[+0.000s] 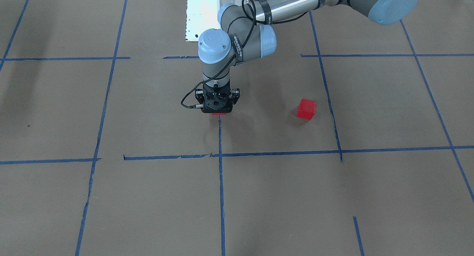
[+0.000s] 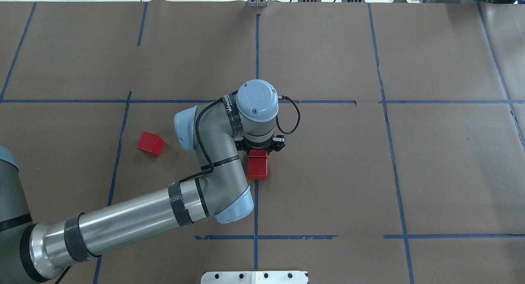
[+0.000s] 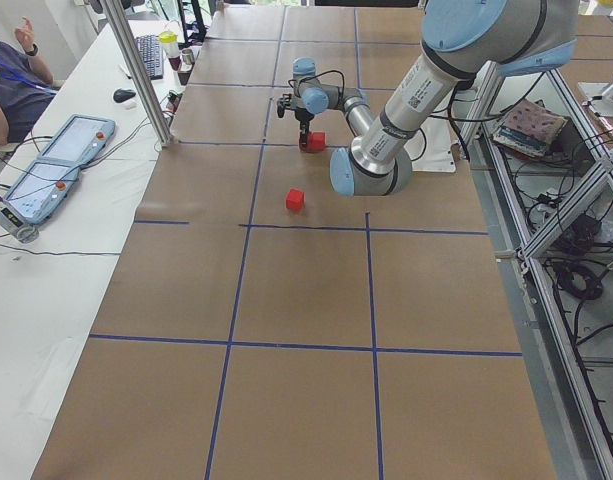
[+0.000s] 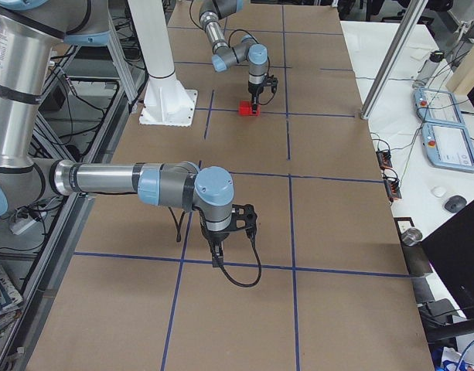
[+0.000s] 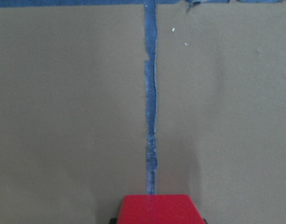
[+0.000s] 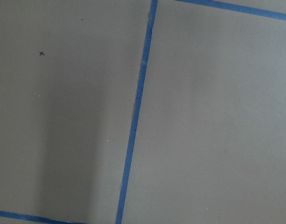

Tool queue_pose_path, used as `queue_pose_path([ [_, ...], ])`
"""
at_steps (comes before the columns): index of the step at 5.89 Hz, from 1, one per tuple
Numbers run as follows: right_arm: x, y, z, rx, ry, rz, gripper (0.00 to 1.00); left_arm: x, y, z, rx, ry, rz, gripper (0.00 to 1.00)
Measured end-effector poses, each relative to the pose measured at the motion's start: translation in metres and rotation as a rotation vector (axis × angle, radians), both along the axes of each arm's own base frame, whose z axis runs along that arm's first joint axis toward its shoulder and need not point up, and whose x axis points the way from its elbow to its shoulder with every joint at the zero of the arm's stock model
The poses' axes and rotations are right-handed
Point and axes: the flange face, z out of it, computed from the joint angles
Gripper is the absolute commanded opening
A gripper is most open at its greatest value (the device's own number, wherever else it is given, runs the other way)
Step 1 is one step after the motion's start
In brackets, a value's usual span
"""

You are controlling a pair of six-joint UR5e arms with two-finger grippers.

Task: Form red blocks into L shape at center
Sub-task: 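Lower the cube against the placed cube and hold it there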

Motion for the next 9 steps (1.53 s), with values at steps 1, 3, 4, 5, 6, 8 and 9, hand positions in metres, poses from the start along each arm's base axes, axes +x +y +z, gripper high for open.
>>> queue_pose_path([
  [1,0.0,0.0001,0.0003,-0.001,0.0,0.0,1.0,0.0003,-0.0002,0.0008,-0.002,-0.001,-0.001,0.23],
  [3,0.0,0.0001,0.0003,-0.001,0.0,0.0,1.0,0.0006,-0.0003,0.0016,-0.002,-0.001,-0.001,0.29],
  [4,0.0,0.0,0.0001,0.0,0.0,0.0,1.0,0.0006,-0.0004,0.0016,-0.001,0.0,-0.001,0.32],
  [5,0.0,0.0,-0.0001,0.0,0.0,0.0,1.0,0.0006,-0.0004,0.0015,-0.001,0.002,-0.001,0.37],
  [6,0.0,0.0,-0.0001,0.0,0.0,0.0,1.0,0.0005,-0.0001,0.0009,0.0,0.004,0.0,0.41],
  [8,-0.0001,0.0,0.0001,0.0,-0.001,0.0,1.0,0.0006,-0.0001,0.0009,-0.001,0.004,0.0,0.52],
  [9,-0.0001,0.0,0.0,0.0,-0.001,0.0,1.0,0.0005,-0.0001,0.0007,0.0,0.004,0.0,0.55],
])
